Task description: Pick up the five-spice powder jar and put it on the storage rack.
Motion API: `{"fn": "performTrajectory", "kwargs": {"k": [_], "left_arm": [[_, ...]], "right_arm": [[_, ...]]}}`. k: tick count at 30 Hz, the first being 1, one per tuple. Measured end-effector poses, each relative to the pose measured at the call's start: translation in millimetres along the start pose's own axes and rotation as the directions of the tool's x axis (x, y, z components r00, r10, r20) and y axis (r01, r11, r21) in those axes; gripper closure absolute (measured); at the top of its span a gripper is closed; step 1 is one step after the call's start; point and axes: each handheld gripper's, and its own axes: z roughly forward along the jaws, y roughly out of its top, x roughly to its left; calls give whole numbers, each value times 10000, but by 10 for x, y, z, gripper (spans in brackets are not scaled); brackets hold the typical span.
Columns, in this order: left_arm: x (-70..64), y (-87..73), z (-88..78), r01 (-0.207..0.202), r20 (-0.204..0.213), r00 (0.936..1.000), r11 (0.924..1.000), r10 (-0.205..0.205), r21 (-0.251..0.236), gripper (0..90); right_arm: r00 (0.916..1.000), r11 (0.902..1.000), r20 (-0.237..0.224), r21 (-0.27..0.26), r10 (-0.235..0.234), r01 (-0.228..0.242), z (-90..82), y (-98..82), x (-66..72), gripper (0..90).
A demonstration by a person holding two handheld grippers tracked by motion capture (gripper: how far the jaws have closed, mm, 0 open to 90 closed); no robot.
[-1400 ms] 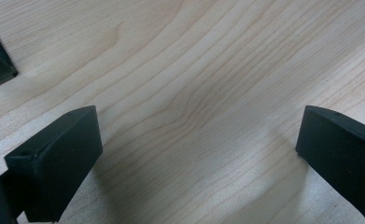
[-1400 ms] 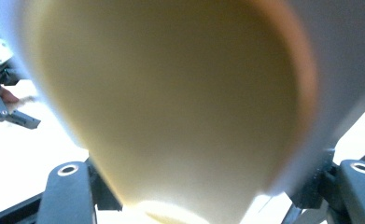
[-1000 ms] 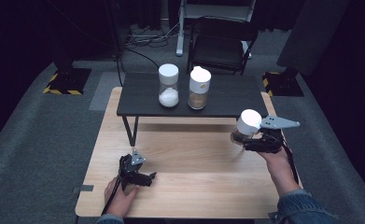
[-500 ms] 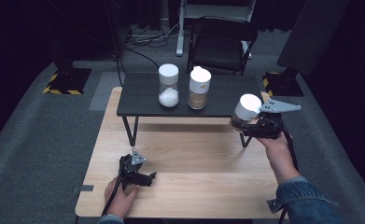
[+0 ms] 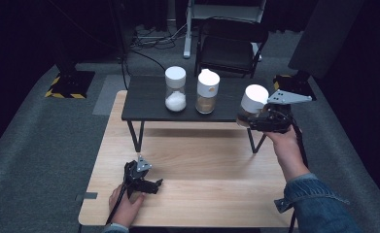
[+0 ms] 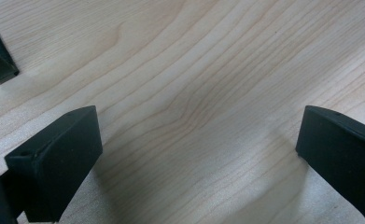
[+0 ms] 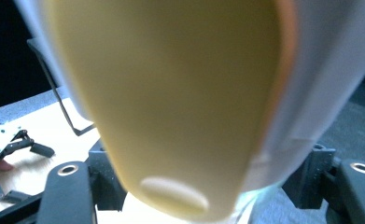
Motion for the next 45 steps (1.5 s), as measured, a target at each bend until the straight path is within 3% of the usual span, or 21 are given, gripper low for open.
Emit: {"fn": "performTrajectory", "kwargs": {"k": [12, 22, 37, 40, 45], "left_arm": [[-1, -1, 1, 19, 3, 10000, 10000, -19, -4, 2], [1, -1, 1, 24, 13, 10000, 10000, -24, -1, 2], [1, -1, 1, 21, 12, 10000, 10000, -21, -3, 2], [0, 0, 1, 29, 2, 10000, 10000, -29, -1, 2], [-3, 1, 2, 47, -21, 10000, 10000, -47, 1, 2]], "right_arm": [[9999, 10000, 141, -22, 22, -22, 177, 217, -82, 304], [9990, 9991, 413, 386, 147, -163, 405, 301, -116, 303], [9978, 9967, 531, 682, 399, -435, 576, 273, -189, 303], [9973, 9963, 423, 596, 601, -625, 578, 245, -232, 302], [9979, 9969, 346, 544, 551, -570, 570, 227, -240, 268]]}}
